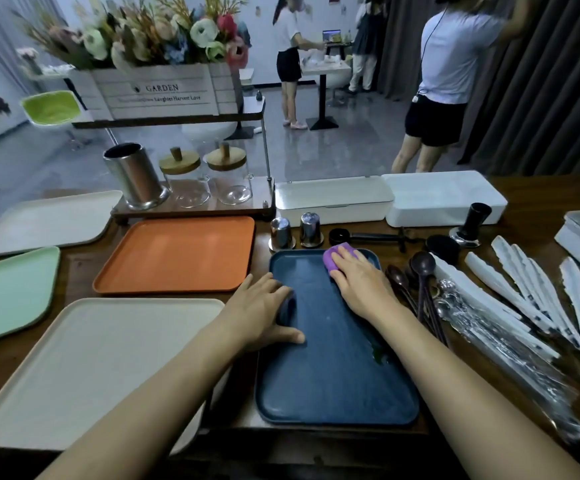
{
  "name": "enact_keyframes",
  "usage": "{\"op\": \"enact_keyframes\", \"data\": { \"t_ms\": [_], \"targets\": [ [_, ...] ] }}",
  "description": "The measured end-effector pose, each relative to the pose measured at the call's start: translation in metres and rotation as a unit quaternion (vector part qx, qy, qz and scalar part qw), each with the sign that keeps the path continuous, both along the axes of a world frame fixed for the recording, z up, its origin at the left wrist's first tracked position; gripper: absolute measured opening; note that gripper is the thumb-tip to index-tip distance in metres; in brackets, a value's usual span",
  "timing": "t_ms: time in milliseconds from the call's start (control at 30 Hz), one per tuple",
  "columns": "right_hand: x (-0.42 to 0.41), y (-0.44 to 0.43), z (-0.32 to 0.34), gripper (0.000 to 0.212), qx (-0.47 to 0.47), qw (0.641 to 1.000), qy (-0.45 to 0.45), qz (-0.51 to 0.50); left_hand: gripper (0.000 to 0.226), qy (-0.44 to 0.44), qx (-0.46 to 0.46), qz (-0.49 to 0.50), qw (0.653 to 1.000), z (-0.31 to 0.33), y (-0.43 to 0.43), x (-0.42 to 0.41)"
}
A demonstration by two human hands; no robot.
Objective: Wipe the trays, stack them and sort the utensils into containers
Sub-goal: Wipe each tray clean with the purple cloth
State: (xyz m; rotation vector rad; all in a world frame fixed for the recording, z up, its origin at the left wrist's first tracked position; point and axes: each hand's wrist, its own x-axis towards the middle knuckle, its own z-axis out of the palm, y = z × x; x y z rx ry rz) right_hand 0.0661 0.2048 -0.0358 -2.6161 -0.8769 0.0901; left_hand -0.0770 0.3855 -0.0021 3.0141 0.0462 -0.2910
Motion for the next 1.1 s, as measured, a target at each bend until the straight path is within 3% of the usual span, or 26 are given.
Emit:
{"op": "enact_keyframes", "data": {
  "t_ms": [133,233,600,1100],
  "targets": [
    [-0.003,0.002,-0.001,0.044,0.002,1.0,-0.001,-0.014,0.12,0.061,0.014,-0.028,0.998,0.001,0.009,0.038],
    [-0.006,0.004,0.001,0.046,-0.001,0.999,0.006,-0.031,0.124,0.09,0.037,-0.05,0.994,0.001,0.013,0.052],
    [-0.104,0.01,0.008,0.051,-0.016,0.996,-0.009,-0.09,0.13,0.046,0.103,-0.115,0.987,-0.011,0.021,0.058],
    [-0.026,0.032,0.019,0.054,-0.117,0.973,0.007,-0.201,0.132,0.021,0.101,-0.121,0.987,-0.02,0.028,0.054]
  ]
}}
